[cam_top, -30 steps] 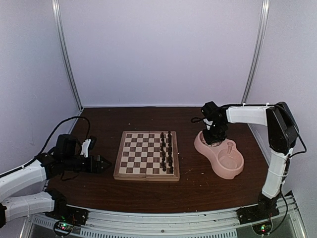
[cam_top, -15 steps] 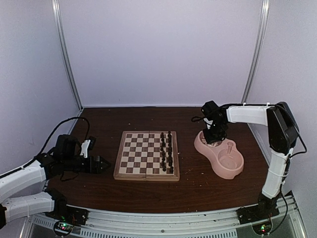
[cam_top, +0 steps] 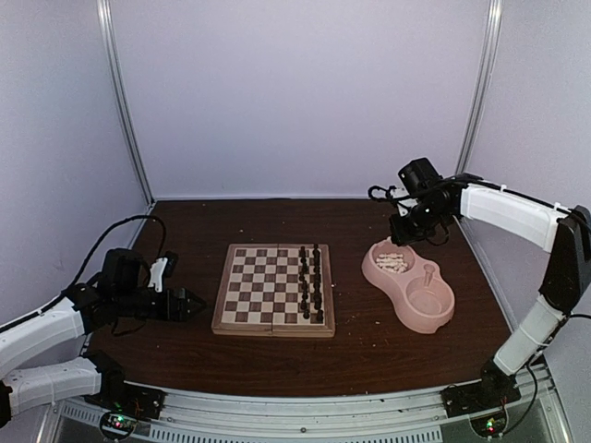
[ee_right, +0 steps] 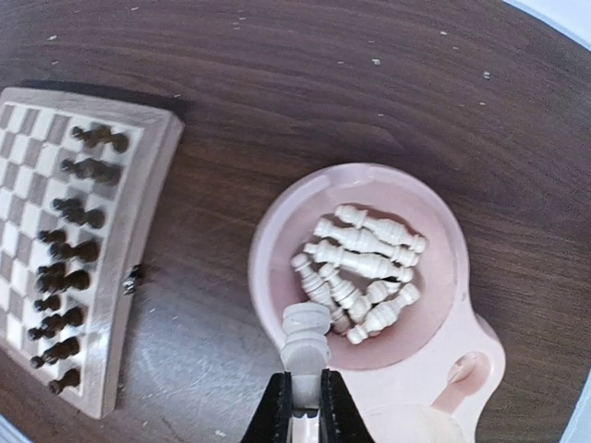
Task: Set up the chess pieces on the board
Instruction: Pick up the knight from the storage box, then position the chessboard at the center of the board.
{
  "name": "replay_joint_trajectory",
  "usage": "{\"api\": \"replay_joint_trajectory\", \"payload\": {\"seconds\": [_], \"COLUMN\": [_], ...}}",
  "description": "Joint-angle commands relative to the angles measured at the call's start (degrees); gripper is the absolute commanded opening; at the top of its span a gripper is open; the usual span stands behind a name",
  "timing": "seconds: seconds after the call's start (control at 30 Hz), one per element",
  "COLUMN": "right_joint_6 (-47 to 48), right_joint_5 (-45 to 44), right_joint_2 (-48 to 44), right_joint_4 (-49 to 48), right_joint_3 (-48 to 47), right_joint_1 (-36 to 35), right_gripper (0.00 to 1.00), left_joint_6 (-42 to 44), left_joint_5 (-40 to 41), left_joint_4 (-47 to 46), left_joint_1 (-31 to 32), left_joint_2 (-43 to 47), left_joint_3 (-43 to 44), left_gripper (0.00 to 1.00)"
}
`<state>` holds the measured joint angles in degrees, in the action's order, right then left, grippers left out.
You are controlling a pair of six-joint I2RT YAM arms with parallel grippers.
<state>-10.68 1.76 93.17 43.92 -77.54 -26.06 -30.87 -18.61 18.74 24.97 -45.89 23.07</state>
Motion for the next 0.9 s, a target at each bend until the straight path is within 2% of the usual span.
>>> {"api": "replay_joint_trajectory", "payload": {"seconds": [0.0, 0.13, 0.3, 0.5, 0.77, 0.87], "right_joint_6": [4.9, 5.1, 5.3, 3.2, 4.9, 5.4], "right_joint_5": [16.4, 26.3, 27.3, 23.1, 15.1, 14.3], "right_joint_2": [-4.3, -6.3, -6.4, -0.8, 11.8, 15.7], "right_joint_4": [0.0, -0.1, 0.6, 1.1, 8.1, 9.4], "right_joint_3": [2.8, 4.1, 2.1, -4.5, -19.7, -23.7], "right_joint_1": [-0.2, -1.5, -10.0, -20.3, -30.2, -32.8], "right_gripper": [0.08, 0.08, 0.09, 0.08, 0.07, 0.07], "left_joint_6": [1.7, 1.9, 1.7, 0.8, -1.3, -2.7], "left_joint_5": [-0.7, -1.5, -2.2, -1.4, 0.7, 3.5], "left_joint_4": [-0.3, -0.7, -1.7, -2.3, -0.1, 1.8], "left_joint_1": [0.3, 0.3, 0.3, 0.3, 0.3, 0.3], "left_joint_2": [0.2, -0.3, -1.8, -3.6, -7.7, -9.5], "left_joint_3": [2.3, 2.9, 3.7, 3.8, 2.4, 2.0], "left_gripper": [0.9, 0.89, 0.89, 0.9, 0.89, 0.83]}}
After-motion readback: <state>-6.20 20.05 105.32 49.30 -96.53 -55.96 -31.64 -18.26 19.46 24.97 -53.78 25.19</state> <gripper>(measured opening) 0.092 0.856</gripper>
